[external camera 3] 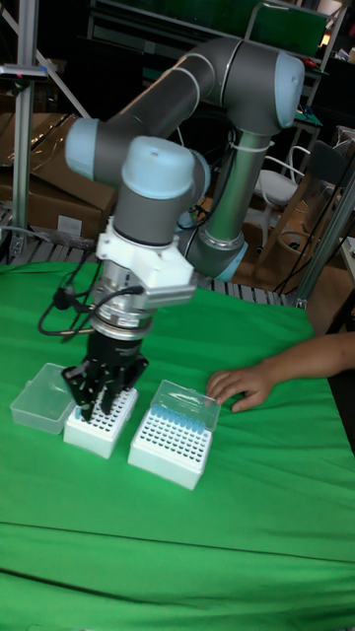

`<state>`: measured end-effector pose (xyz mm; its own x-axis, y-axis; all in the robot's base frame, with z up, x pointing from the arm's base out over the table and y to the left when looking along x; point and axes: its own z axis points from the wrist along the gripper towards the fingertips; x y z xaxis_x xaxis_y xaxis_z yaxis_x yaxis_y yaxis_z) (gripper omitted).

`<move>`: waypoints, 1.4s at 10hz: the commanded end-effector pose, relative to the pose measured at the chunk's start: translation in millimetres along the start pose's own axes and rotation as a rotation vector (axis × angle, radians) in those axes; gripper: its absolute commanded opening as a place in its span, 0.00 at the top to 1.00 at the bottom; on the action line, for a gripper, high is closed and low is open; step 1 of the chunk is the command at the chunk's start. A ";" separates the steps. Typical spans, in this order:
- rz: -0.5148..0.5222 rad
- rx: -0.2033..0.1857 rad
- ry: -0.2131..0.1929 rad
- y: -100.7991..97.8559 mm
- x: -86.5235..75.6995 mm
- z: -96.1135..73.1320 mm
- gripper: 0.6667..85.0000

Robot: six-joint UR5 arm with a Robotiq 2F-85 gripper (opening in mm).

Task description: Insert a medium pipette tip into the holder for medium pipette tips

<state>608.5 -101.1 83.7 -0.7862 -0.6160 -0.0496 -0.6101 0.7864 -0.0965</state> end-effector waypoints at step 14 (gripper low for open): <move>0.040 -0.081 -0.036 2.8 23.6 16.6 0.64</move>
<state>587.7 -118.6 66.2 -0.7981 -0.5979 -0.0736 -0.5982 0.8011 -0.0210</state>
